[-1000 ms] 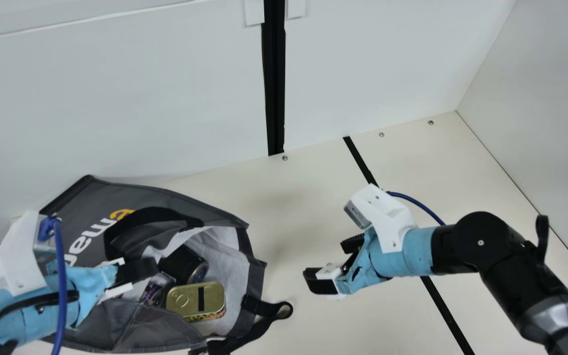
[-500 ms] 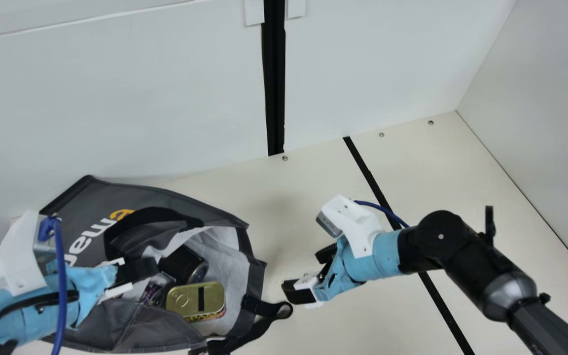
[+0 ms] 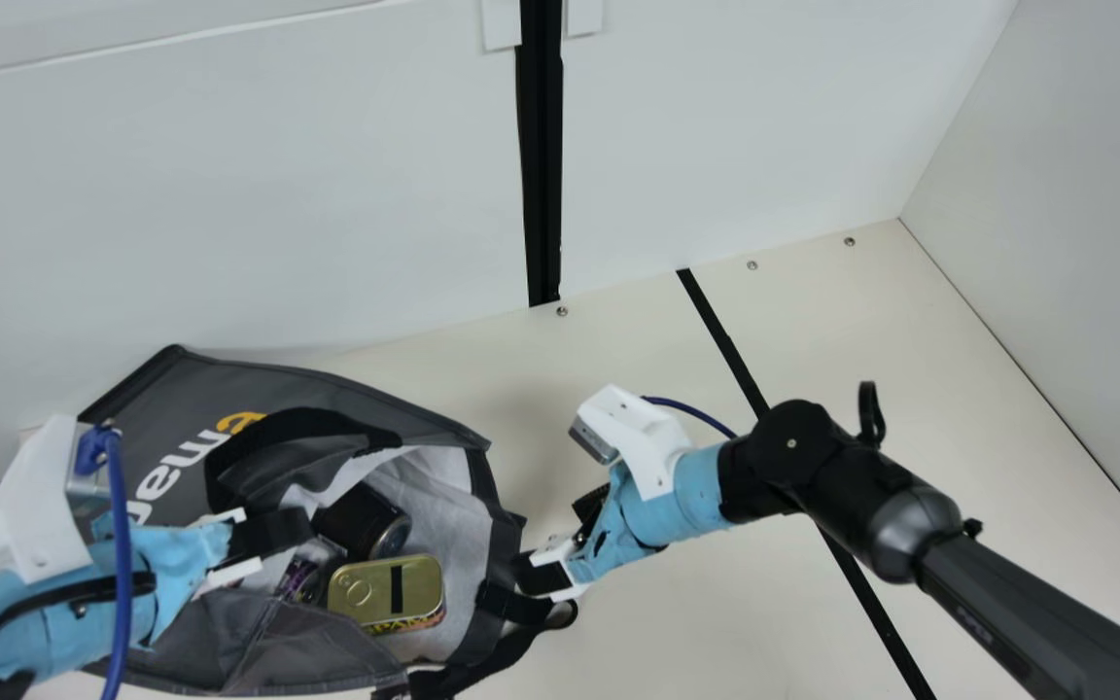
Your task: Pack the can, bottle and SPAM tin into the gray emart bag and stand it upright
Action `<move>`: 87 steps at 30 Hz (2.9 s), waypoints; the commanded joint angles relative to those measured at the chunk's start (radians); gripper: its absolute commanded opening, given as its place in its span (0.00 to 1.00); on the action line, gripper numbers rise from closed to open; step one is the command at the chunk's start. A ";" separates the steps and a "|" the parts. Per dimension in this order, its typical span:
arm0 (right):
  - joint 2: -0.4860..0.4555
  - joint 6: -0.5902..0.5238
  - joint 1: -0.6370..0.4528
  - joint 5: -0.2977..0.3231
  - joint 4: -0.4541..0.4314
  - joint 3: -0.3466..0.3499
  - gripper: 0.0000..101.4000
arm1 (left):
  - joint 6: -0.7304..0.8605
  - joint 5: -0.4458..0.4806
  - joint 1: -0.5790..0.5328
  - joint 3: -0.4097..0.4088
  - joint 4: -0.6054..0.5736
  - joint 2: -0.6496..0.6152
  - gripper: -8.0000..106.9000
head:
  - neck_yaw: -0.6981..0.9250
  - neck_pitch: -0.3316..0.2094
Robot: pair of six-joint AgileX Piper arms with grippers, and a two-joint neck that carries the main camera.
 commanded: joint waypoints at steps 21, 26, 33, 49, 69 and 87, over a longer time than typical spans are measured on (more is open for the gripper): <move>0.217 -0.060 0.129 -0.045 0.132 -0.099 0.94 | 0.000 0.000 0.000 0.000 0.000 0.000 0.00 | -0.001 -0.023; 0.252 -0.074 0.140 -0.045 0.155 -0.122 0.94 | 0.000 0.000 0.000 0.000 0.000 0.000 0.00 | -0.001 -0.023; 0.286 -0.095 0.137 -0.031 0.185 -0.137 0.61 | 0.000 0.000 0.000 0.000 0.000 0.000 0.00 | -0.001 -0.023; 0.267 -0.109 0.097 0.035 0.247 -0.114 0.00 | 0.000 0.000 0.000 0.000 0.000 0.000 0.00 | -0.001 -0.023; 0.118 -0.041 -0.039 0.218 0.256 -0.070 0.00 | 0.023 -0.013 -0.002 -0.009 -0.034 -0.013 0.00 | -0.001 -0.023; 0.016 0.066 -0.156 0.388 0.308 -0.089 0.00 | 0.015 -0.033 -0.010 -0.141 -0.028 0.008 0.00 | -0.001 -0.023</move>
